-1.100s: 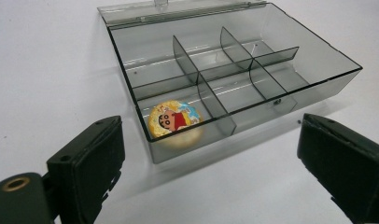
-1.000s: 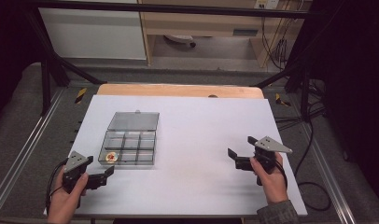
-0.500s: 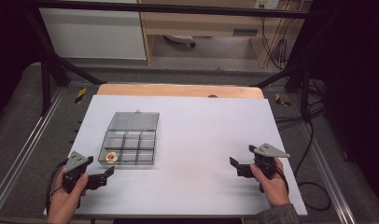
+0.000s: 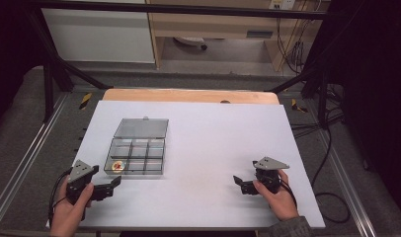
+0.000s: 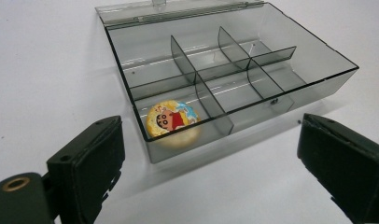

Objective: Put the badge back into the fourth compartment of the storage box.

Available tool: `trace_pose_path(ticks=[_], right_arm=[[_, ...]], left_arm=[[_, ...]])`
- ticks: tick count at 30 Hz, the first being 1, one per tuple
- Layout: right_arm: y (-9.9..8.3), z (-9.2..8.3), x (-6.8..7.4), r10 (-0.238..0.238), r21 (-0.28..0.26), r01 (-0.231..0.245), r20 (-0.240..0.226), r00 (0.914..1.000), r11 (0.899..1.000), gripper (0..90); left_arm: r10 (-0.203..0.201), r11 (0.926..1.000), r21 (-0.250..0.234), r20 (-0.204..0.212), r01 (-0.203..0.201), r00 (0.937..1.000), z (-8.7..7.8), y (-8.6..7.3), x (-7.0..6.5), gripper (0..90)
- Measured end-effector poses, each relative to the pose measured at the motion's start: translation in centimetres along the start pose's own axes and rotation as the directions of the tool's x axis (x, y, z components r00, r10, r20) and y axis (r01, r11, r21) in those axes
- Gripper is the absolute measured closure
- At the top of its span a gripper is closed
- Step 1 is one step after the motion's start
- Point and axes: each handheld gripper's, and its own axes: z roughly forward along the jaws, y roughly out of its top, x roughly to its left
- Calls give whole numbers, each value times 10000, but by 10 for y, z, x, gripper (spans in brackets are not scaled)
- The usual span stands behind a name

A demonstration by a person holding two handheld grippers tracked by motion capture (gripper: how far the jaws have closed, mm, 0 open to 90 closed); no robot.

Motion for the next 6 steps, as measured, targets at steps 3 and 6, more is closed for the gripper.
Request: trace_pose_path(ticks=[3, 6], right_arm=[[-2, 6, -3, -179, 530, 159, 378, 9991, 9985, 59], [-3, 12, -6, 18, 1166, -89, 602, 9982, 9931, 51]], left_arm=[[26, 10000, -13, 6, -26, 10000, 0, 0, 0, 77], [24, 10000, -6, -2, -24, 10000, 0, 0, 0, 77]])
